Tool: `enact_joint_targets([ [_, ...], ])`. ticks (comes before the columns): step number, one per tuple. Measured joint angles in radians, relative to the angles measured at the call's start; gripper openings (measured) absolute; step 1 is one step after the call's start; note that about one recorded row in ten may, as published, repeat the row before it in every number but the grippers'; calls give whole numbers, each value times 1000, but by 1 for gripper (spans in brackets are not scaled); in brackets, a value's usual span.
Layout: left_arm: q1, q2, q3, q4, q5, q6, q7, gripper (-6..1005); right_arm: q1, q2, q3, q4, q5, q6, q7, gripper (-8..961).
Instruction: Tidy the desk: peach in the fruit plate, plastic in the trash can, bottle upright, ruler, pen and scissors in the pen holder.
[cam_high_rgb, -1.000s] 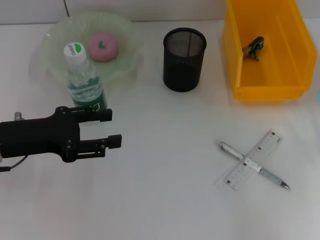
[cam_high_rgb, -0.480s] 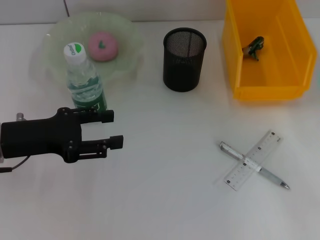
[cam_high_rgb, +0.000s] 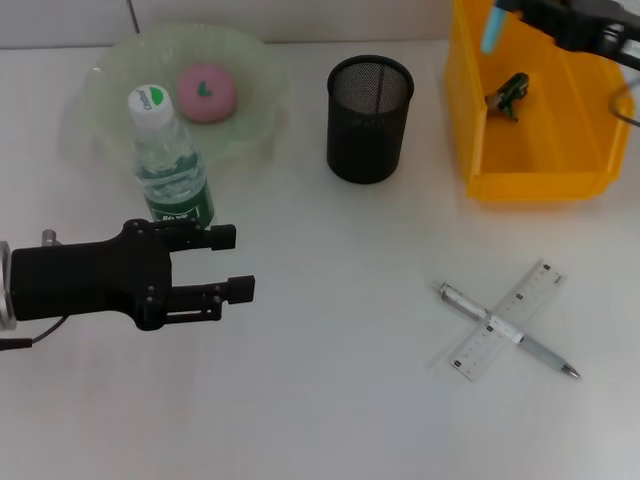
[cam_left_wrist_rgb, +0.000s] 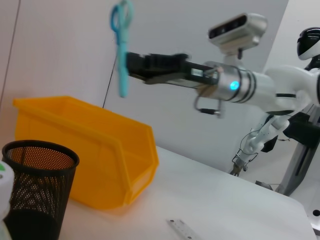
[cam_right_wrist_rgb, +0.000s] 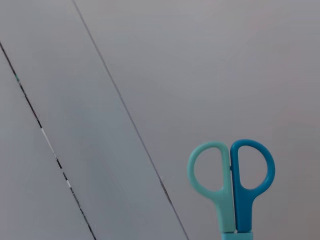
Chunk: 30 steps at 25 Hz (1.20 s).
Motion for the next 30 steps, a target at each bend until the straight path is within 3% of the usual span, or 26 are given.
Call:
enact_joint_targets([
  [5, 0, -3, 0, 0, 0, 1, 1, 725, 156, 8, -21, 220, 21, 183, -161, 218],
  [10, 0, -4, 0, 0, 1, 1, 10, 725, 218, 15, -122, 300, 22, 347, -194, 219],
  [22, 2, -4, 0, 4, 1, -4, 13, 726, 203, 19, -172, 329, 37, 389, -197, 223],
  [26, 4, -3, -1, 6, 0, -2, 14, 726, 188, 19, -169, 330, 46, 368, -199, 444],
  [30, 3, -3, 0, 7, 0, 0, 14, 725, 169, 18, -161, 325, 62, 331, -199, 519],
])
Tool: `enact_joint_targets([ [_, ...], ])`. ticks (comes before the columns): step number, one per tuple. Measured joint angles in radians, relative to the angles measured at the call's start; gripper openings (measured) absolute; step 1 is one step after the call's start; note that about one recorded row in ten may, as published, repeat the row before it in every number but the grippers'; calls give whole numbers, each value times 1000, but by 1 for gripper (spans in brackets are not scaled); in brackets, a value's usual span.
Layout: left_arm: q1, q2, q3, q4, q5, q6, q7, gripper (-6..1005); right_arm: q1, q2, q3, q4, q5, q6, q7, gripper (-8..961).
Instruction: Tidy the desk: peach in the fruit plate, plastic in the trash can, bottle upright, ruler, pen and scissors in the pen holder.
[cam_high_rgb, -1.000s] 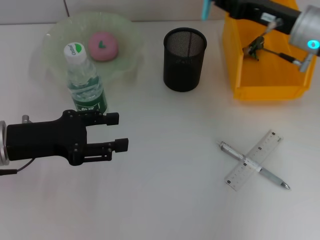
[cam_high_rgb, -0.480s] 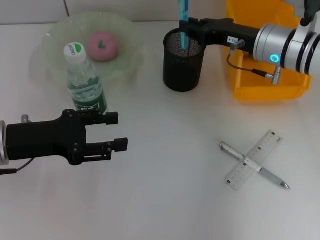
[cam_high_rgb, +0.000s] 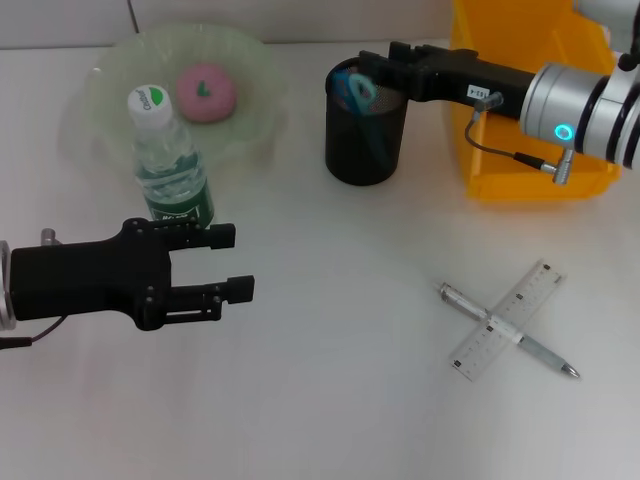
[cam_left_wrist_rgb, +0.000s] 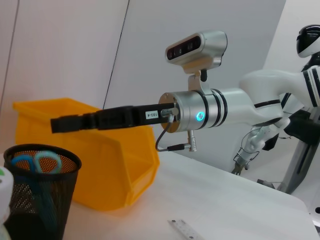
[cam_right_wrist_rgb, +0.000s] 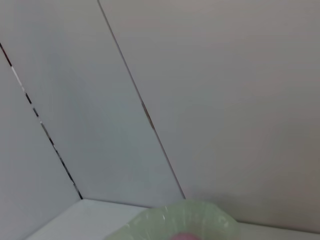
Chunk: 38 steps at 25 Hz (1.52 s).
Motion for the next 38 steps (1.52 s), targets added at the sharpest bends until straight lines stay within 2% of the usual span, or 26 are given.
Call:
enact_joint_targets([
  [4, 3, 1, 0, -3, -1, 8, 12, 725, -59, -4, -6, -38, 105, -106, -38, 581],
  [8, 3, 1, 0, -7, -1, 15, 14, 725, -102, -7, -7, -82, 116, -180, -42, 603],
  [13, 8, -1, 2, -7, 0, 30, 8, 725, -157, -12, -25, -153, 94, -265, -38, 693],
  [17, 12, -2, 2, -8, 0, 32, 7, 726, -238, -13, -49, -335, 7, -390, 40, 766],
  [18, 16, -2, 2, -8, 1, 33, 8, 726, -272, -13, -46, -461, -75, -458, 124, 784],
  [19, 16, -2, 2, -8, 1, 33, 8, 726, -272, -13, -46, -461, -75, -458, 124, 784],
  [21, 20, -2, 2, -9, 1, 33, 9, 726, -285, -13, -40, -553, -150, -527, 190, 784],
  [23, 22, -2, 2, -9, 1, 33, 10, 726, -287, -13, -26, -706, -275, -635, 269, 785],
  [25, 24, -2, 2, -9, 2, 33, 9, 726, -283, -13, -22, -798, -359, -693, 317, 785],
  [27, 24, -3, 2, -9, 4, 33, 8, 726, -279, -13, -23, -829, -390, -711, 337, 785],
  [28, 25, -3, 2, -9, 5, 33, 7, 726, -267, -13, -27, -919, -471, -749, 382, 785],
  [29, 25, -2, 2, -9, 6, 33, 6, 726, -267, -13, -27, -919, -471, -749, 382, 785],
  [30, 26, -2, 2, -9, 6, 33, 6, 726, -255, -13, -30, -990, -526, -776, 417, 784],
  [32, 26, 0, 2, -9, 7, 33, 4, 726, -246, -13, -32, -1024, -554, -793, 431, 784],
  [33, 26, 1, 2, -9, 8, 34, 4, 726, -215, -15, -34, -1068, -622, -842, 445, 784],
  [38, 26, 4, 2, -9, 22, 43, 2, 726, -147, -18, -61, -1094, -749, -934, 443, 785],
])
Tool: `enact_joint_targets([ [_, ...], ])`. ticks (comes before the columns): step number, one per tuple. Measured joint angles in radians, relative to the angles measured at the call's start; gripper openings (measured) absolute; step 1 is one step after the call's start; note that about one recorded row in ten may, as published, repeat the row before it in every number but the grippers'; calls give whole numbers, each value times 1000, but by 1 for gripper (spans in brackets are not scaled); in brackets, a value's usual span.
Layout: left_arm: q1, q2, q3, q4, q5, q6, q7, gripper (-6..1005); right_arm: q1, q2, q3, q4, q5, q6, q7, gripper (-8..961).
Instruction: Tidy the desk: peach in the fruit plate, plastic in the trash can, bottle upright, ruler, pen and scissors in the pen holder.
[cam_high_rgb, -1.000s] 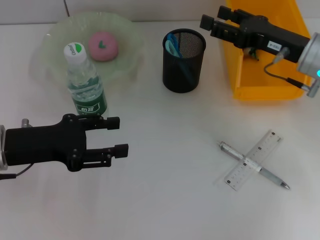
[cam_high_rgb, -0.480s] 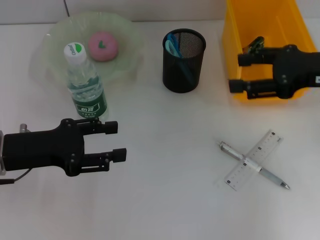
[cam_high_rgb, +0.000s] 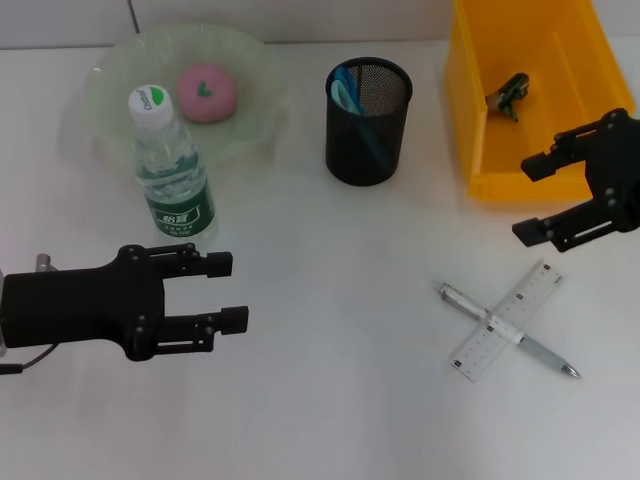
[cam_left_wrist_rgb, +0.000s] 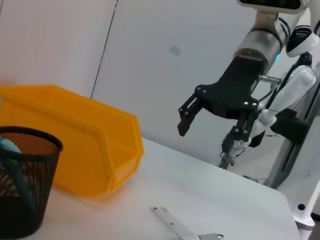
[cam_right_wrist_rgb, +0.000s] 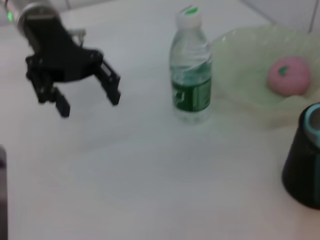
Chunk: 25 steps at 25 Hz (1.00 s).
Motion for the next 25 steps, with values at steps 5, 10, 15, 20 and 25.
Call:
enact_joint_targets([
  [5, -3, 0, 0, 0, 9, 1, -2, 726, 17, -1, -78, 4, -43, -3, -8, 785],
  [10, -11, -1, 15, 5, 15, 6, -19, 726, 37, 0, -140, 9, -48, -18, -32, 785],
  [15, -13, 2, 25, 9, 16, 9, -27, 726, 54, 1, -220, 21, -66, -46, -65, 785],
  [20, -18, 2, 30, 6, 16, 9, -28, 725, 75, 2, -281, 77, -105, -47, -90, 784],
  [25, -19, -1, 38, -1, 23, 4, -35, 725, 65, 3, -305, 96, -110, -48, -165, 784],
])
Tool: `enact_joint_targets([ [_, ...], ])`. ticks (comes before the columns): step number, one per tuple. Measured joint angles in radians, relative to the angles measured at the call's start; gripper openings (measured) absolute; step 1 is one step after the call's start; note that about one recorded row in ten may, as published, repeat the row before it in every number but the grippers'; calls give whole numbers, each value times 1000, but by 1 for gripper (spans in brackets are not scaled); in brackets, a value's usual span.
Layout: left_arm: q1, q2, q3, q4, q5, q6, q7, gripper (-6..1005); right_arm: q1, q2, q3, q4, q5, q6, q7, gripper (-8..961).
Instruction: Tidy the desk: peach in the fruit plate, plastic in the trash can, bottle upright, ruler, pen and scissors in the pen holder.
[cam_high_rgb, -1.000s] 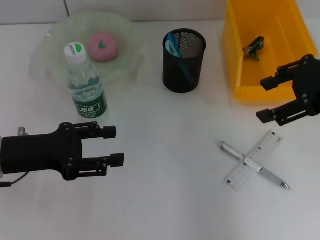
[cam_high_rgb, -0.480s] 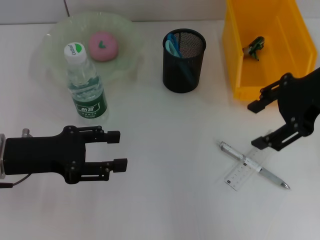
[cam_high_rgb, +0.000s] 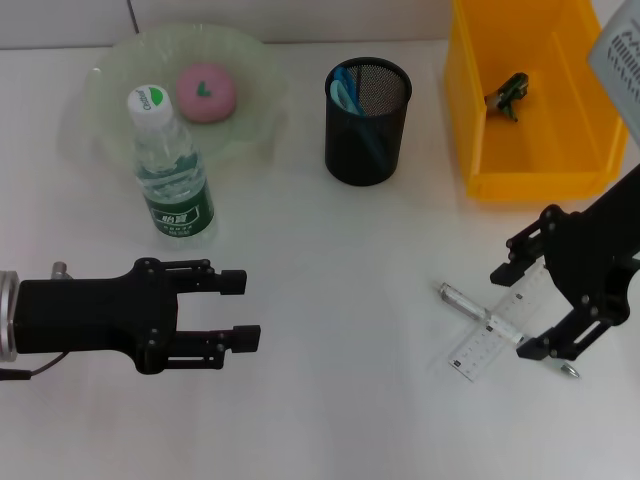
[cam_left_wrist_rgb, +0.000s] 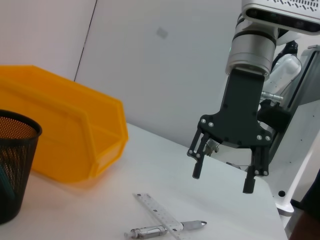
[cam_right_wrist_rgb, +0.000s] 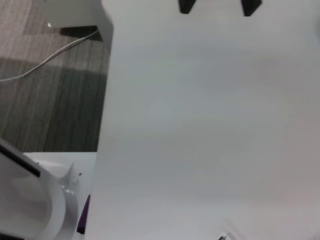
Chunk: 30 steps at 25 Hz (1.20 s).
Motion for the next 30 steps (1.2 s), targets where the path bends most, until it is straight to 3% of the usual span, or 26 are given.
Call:
enact_joint_targets([
  [8, 5, -2, -2, -1, 1, -1, -17, 725, -24, 2, -21, 52, -1, 35, -154, 784],
  [15, 4, -4, -1, -1, 0, -2, -47, 725, -25, 2, -152, 88, -41, 97, -242, 785],
  [30, 14, -5, -9, -1, -6, -1, -73, 725, 10, 5, -295, 162, -63, 240, -395, 784],
])
